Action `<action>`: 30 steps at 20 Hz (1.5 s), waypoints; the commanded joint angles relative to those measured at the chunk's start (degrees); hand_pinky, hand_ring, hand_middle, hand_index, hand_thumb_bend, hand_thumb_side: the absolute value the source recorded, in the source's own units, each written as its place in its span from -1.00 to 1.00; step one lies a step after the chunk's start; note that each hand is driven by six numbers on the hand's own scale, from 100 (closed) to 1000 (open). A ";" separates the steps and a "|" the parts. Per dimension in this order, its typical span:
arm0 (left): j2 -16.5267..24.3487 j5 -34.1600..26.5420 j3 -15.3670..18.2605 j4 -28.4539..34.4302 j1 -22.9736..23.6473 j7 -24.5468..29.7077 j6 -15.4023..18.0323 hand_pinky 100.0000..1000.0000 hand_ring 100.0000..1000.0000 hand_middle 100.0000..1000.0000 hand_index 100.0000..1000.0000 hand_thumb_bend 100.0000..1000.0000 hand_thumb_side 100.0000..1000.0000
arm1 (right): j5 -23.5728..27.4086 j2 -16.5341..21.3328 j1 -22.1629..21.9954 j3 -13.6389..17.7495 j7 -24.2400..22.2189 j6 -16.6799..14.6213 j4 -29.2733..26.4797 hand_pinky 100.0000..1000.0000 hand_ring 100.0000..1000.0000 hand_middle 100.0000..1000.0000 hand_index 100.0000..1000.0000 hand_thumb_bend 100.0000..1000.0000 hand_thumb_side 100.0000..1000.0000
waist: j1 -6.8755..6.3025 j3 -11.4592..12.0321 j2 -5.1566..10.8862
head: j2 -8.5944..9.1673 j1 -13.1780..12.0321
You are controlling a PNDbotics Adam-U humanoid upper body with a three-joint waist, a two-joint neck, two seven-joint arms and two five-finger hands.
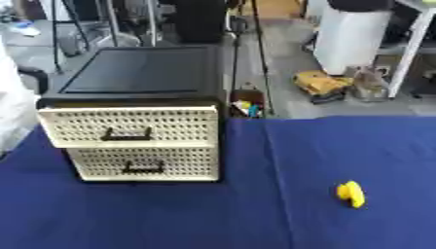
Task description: Pick up objects from table and place into drawer.
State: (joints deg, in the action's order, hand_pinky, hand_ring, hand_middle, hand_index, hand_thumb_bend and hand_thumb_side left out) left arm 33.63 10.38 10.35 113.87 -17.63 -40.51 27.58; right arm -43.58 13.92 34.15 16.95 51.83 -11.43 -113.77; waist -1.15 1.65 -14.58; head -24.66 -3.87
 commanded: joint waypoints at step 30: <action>33.81 20.76 -16.97 0.72 9.65 12.65 -17.53 -0.65 -0.16 0.02 0.70 -0.67 1.00 | -0.31 1.31 1.76 -3.68 0.10 -0.13 -0.82 0.24 0.30 0.22 0.44 -1.00 0.97 | -1.25 1.32 1.86 | -9.37 -1.52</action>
State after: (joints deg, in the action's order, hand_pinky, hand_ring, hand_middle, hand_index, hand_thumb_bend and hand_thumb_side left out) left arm 63.70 30.08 -6.50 113.89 -7.35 -28.66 11.09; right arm -43.53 14.60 34.96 13.56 51.73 -11.32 -113.77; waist -2.28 2.81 -13.62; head -33.42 -5.16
